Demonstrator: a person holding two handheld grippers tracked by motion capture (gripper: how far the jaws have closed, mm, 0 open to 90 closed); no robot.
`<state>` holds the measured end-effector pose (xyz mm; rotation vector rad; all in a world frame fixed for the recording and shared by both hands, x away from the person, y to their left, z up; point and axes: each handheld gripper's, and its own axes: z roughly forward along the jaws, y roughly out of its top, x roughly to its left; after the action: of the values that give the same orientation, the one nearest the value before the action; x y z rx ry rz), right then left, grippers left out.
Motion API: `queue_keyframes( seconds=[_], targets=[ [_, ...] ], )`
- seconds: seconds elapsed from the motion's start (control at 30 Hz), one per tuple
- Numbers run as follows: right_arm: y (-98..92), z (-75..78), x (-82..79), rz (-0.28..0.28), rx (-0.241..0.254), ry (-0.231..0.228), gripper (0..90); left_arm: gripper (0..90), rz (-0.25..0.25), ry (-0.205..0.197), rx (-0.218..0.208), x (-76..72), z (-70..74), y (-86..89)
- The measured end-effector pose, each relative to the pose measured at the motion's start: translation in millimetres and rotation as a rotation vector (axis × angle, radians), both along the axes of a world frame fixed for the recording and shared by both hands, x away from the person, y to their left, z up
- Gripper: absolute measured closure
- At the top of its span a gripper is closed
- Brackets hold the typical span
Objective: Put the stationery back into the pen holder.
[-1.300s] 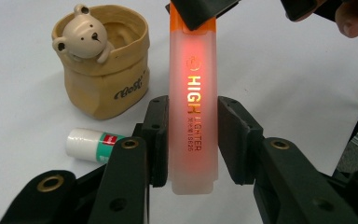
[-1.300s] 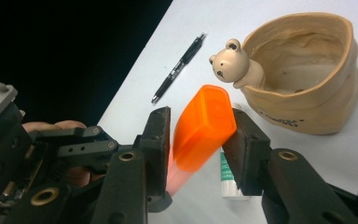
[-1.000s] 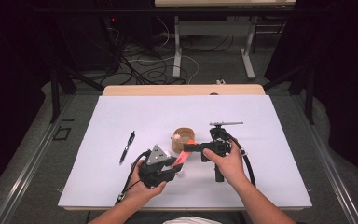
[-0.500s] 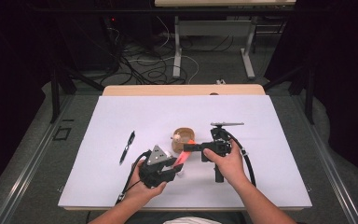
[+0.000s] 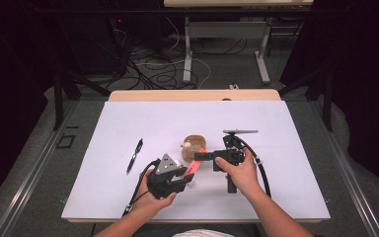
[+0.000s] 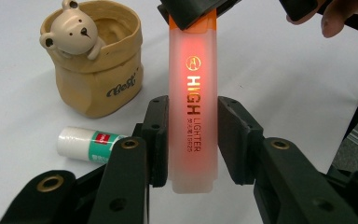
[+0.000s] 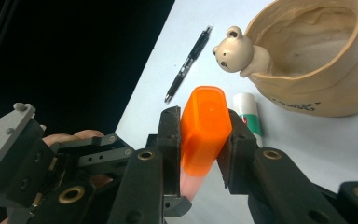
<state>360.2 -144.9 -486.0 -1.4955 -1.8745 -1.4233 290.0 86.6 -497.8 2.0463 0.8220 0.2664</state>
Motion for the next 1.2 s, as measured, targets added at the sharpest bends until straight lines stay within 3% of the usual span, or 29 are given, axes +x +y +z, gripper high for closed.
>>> queue_keyframes(
  seconds=[0.33,0.37,0.57,0.73,1.2],
  targets=[
    [-0.7,-1.1,1.0,0.007,0.018,0.016,74.8,66.1,-0.004,0.007,-0.005,0.7,-0.8,0.1],
    [-0.8,0.4,0.7,0.003,0.026,0.034,74.9,66.1,-0.004,0.003,-0.007,0.8,-0.6,0.3],
    [-2.2,-0.1,0.9,-0.003,0.044,0.031,75.0,65.7,-0.003,0.005,-0.015,0.6,0.0,0.8],
    [-2.9,2.3,0.9,-0.009,0.051,0.037,74.9,61.4,0.004,0.009,-0.007,0.4,0.0,1.2],
    [-17.3,8.5,4.6,-0.06,0.023,-0.047,74.9,53.0,0.041,0.071,-0.041,9.6,1.9,12.7]
  ],
)
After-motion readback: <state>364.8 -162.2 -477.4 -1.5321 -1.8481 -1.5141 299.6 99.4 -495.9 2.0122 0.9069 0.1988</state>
